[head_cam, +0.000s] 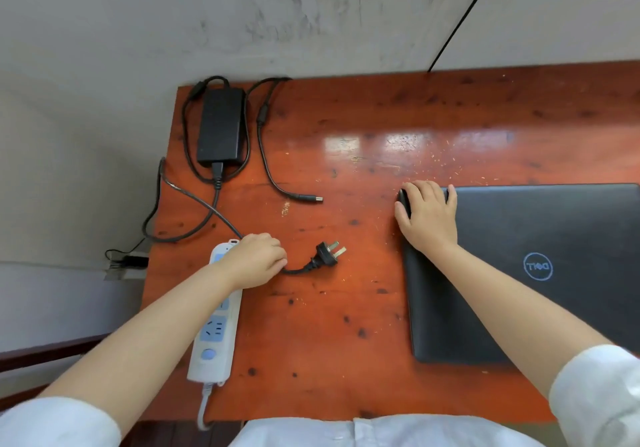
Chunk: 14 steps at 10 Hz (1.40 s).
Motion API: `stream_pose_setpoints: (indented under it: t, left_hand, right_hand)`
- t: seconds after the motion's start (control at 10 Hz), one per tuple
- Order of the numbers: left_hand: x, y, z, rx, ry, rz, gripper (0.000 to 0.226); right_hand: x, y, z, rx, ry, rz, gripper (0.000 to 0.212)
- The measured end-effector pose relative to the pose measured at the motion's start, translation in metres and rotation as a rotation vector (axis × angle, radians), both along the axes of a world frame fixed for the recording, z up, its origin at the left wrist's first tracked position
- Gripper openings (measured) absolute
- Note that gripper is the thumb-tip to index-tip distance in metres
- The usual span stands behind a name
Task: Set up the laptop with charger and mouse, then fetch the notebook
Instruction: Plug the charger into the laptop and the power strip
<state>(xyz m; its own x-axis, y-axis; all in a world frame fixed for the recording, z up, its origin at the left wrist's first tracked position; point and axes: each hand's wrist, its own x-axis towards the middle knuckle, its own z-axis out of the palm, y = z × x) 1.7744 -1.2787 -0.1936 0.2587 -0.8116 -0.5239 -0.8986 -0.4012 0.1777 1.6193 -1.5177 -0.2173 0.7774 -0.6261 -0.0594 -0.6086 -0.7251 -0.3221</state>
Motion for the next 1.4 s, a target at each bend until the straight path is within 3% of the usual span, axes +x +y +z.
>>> stream_pose_setpoints:
  t: [0.2,0.3,0.4,0.5,0.6,0.7,0.8,0.9,1.0,1.1,1.4]
  left_hand:
    - [0.019,-0.054,-0.005,-0.176,-0.213,0.263,0.042]
    - [0.029,-0.074,-0.015,-0.147,-0.306,0.231,0.036]
    - [0.035,-0.078,-0.020,-0.154,-0.372,0.144,0.024]
    - [0.026,-0.084,-0.013,-0.218,-0.257,0.007,0.020]
    - [0.005,-0.105,0.014,-0.408,-0.141,0.038,0.018]
    - [-0.021,-0.125,0.038,-0.739,-0.171,-0.133,0.025]
    - [-0.037,-0.132,0.036,-0.717,-0.104,-0.177,0.021]
    - [-0.028,-0.121,0.009,-0.250,-0.085,-0.049,0.025]
    - [-0.028,-0.113,-0.007,-0.148,-0.030,-0.017,0.030]
    - [-0.032,-0.125,-0.015,-0.273,0.060,0.055,0.030]
    - [-0.035,-0.140,-0.022,-0.300,0.026,0.106,0.032]
  right_hand:
    - [-0.009,-0.014,0.006,0.085,0.037,0.162,0.041]
    - [-0.024,-0.022,0.007,0.051,0.032,0.181,0.040]
    - [-0.029,-0.021,0.005,0.028,-0.040,0.006,0.037]
    - [-0.024,-0.019,0.005,0.032,-0.017,-0.021,0.045]
    - [-0.025,-0.021,0.005,0.021,-0.023,-0.012,0.045]
    - [-0.025,-0.021,0.004,0.016,-0.040,-0.014,0.044]
    - [-0.024,-0.021,0.004,0.013,-0.050,-0.013,0.043]
    - [-0.025,-0.022,0.004,0.013,-0.052,-0.012,0.043]
    - [-0.025,-0.021,0.004,0.005,-0.055,-0.013,0.042]
    - [-0.025,-0.021,0.005,0.000,-0.063,-0.016,0.042]
    - [-0.024,-0.021,0.005,-0.024,-0.091,-0.002,0.040]
